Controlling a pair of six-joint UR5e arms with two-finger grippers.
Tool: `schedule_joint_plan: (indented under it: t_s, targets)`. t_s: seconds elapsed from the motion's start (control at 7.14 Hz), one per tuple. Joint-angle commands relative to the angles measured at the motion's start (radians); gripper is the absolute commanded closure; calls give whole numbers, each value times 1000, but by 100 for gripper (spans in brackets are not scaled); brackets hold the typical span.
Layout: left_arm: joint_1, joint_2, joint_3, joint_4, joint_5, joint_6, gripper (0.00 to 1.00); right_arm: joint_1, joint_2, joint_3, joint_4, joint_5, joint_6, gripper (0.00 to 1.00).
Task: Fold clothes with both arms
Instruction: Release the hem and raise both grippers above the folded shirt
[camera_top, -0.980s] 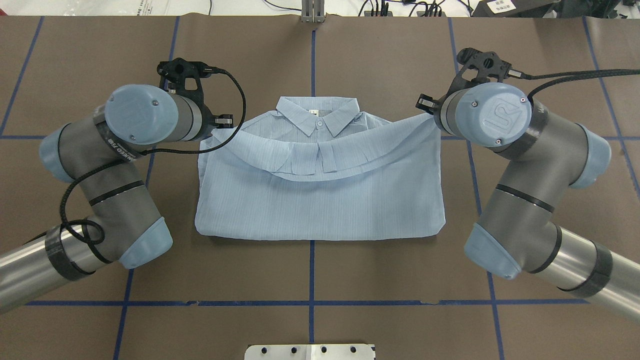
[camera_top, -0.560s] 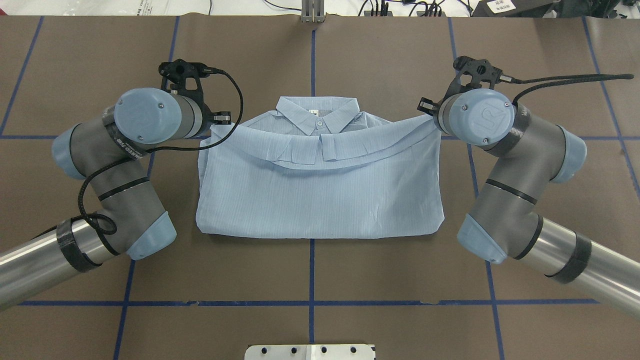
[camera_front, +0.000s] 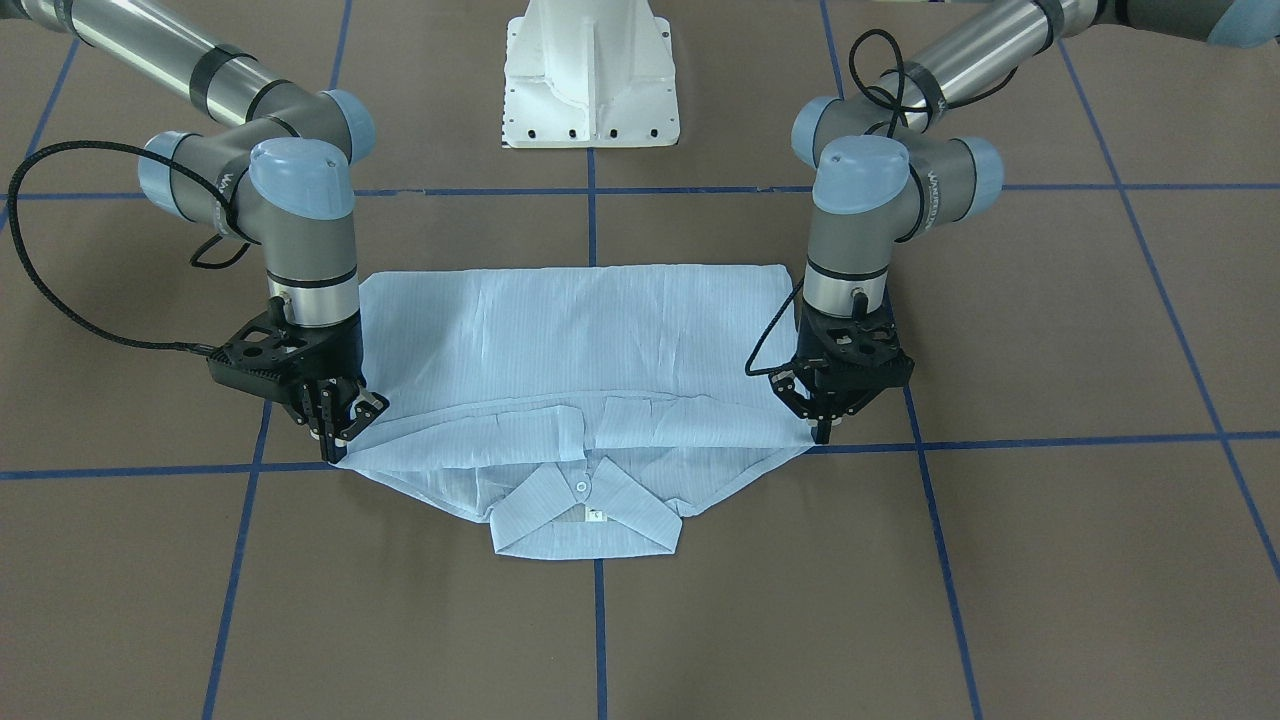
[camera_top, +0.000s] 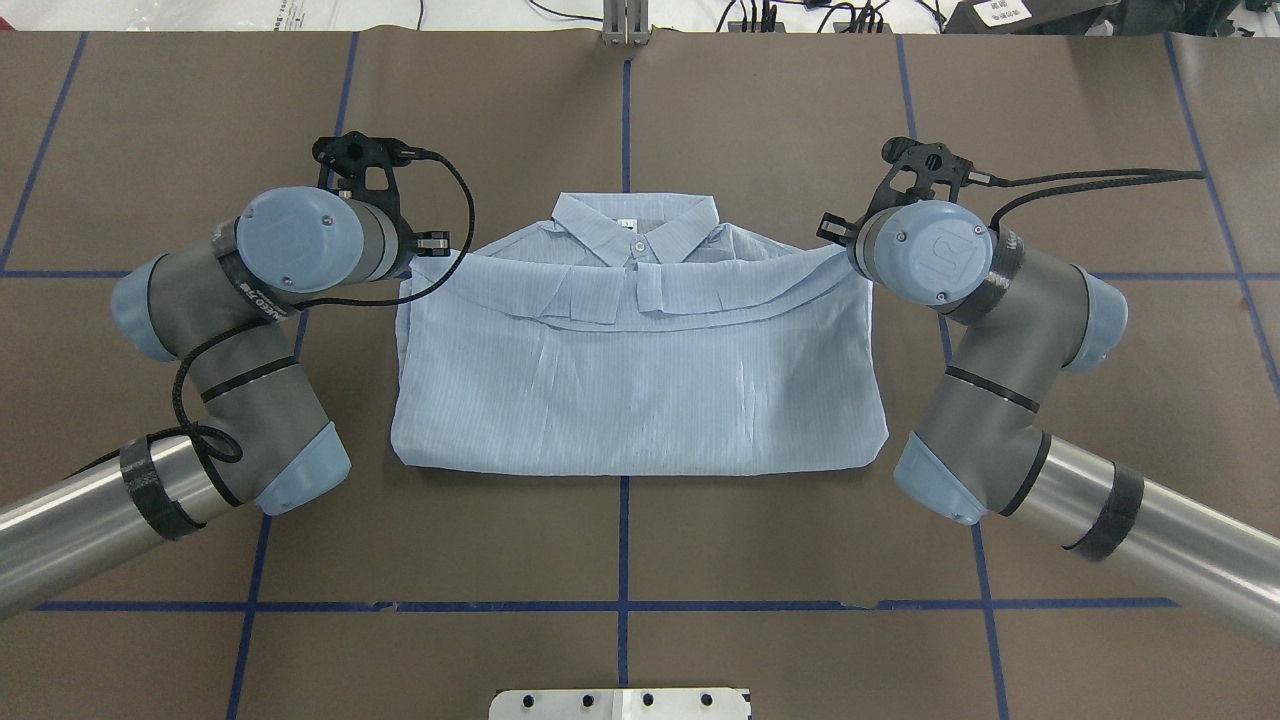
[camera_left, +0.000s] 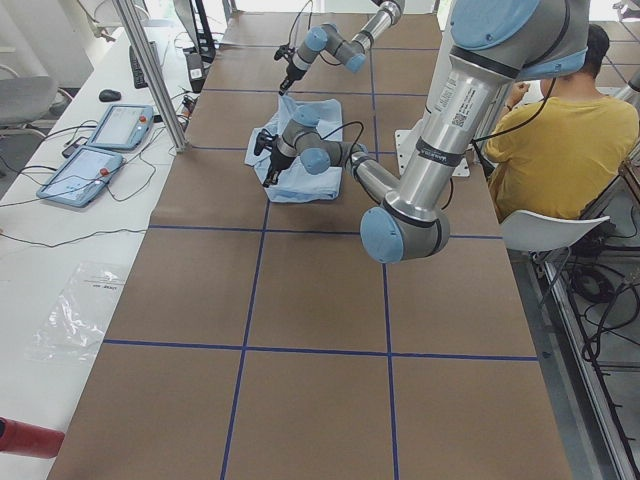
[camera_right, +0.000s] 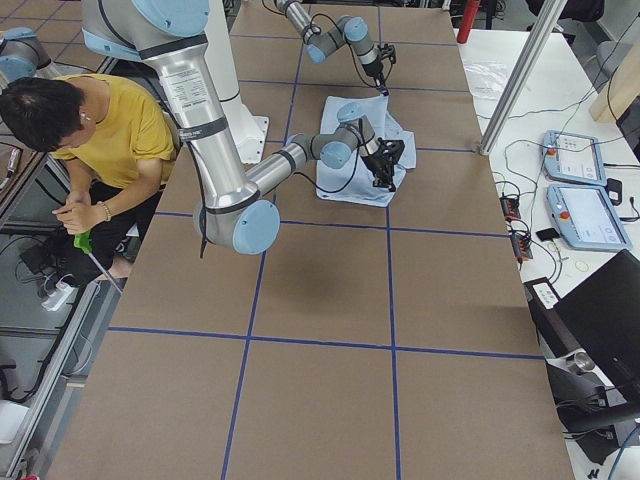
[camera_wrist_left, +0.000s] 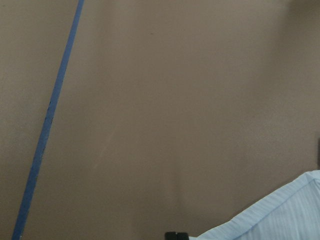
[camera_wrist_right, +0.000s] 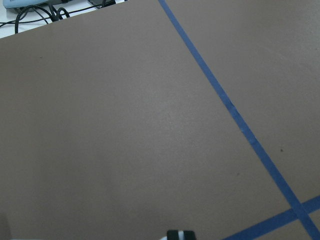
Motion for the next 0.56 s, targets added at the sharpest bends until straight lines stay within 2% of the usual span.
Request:
schedule_joint_plan:
  t_s: [0.0, 0.14, 0.28, 0.42]
  targets:
    - [1, 4, 38, -54, 0, 9, 98, -12, 1, -1, 2, 0, 0, 69]
    - [1, 15, 37, -57, 0, 58, 1, -13, -1, -1, 1, 0, 2, 20]
    - [-5, 21, 18, -92, -9, 110, 0, -7, -2, 16, 1, 4, -3, 0]
    - [-8, 53, -42, -95, -37, 173, 0, 2, -1, 22, -1, 10, -36, 0]
